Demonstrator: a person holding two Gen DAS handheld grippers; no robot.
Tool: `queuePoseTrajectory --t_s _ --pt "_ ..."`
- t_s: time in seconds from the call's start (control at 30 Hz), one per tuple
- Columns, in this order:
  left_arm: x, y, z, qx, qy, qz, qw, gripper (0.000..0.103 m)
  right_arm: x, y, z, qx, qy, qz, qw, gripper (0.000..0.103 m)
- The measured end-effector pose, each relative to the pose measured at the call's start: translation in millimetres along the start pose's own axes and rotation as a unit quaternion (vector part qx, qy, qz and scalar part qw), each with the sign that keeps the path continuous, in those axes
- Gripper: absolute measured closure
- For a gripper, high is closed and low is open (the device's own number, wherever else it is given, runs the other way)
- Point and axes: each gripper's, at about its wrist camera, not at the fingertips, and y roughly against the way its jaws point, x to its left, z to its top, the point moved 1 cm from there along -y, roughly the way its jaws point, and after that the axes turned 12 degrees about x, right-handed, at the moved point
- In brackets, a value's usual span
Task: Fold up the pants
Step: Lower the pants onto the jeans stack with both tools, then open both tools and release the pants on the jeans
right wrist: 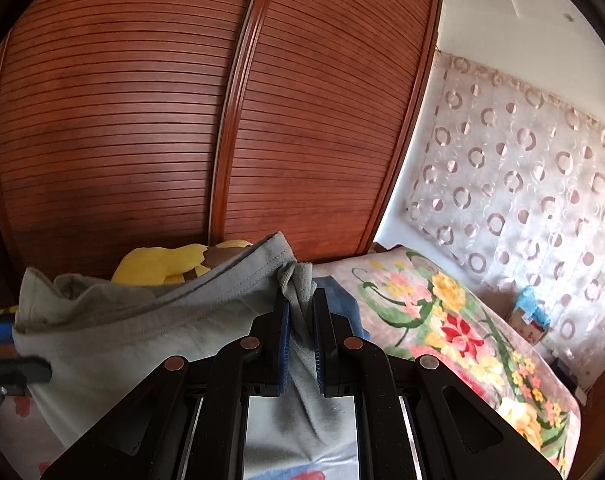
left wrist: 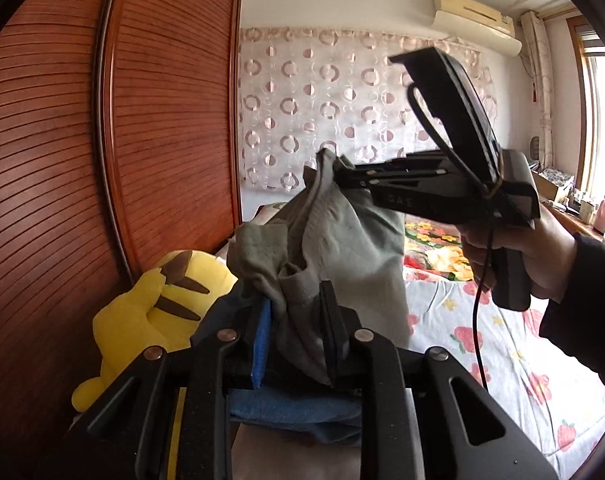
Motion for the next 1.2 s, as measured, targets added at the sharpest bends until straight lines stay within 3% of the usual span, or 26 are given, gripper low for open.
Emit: queuePoseTrajectory --t_s 0.13,0.23,0.33,0.47,0.57,0.77,0.87,0.9,1.1,1.2 --pt "4 -6 -3 0.016 0.011 0.0 0.9998 0.078 0 -5 7 0.003 0.002 0.001 1.0 0.091" --pt "5 -11 -6 0.027 0.016 -0.002 0.9995 0.074 -3 -5 10 0.002 -0.005 -0.011 1.0 0.078" --pt "6 -15 -9 0.035 0.015 0.002 0.9993 0.07 -12 2 3 -0.006 -0.033 0.004 0.999 0.06" --pt "8 -16 -11 0.036 0.019 -0.003 0.9992 0.052 -24 5 -17 0.013 -0.047 0.049 0.998 0.06" --pt "9 -20 -12 0.043 0.019 -0.006 0.9989 0.051 -28 -5 -36 0.046 -0.05 0.07 0.995 0.06" --pt "11 -25 -15 0.06 0.026 -0.011 0.9978 0.049 -40 -31 -55 0.097 -0.079 0.05 0.991 0.06" --pt "13 -25 -16 0.067 0.023 -0.01 0.9974 0.034 -38 -35 -54 0.1 -0.094 0.054 0.989 0.06" --pt "14 -24 -16 0.068 0.027 -0.013 0.9973 0.023 -38 -36 -48 0.1 -0.097 0.054 0.989 0.06" --pt "21 -12 -15 0.068 0.044 -0.011 0.9966 0.002 -28 -27 -38 0.09 -0.104 0.054 0.989 0.06" --pt "23 -1 -13 0.057 0.042 0.005 0.9975 0.001 -29 -14 -54 0.082 -0.107 0.058 0.989 0.06"
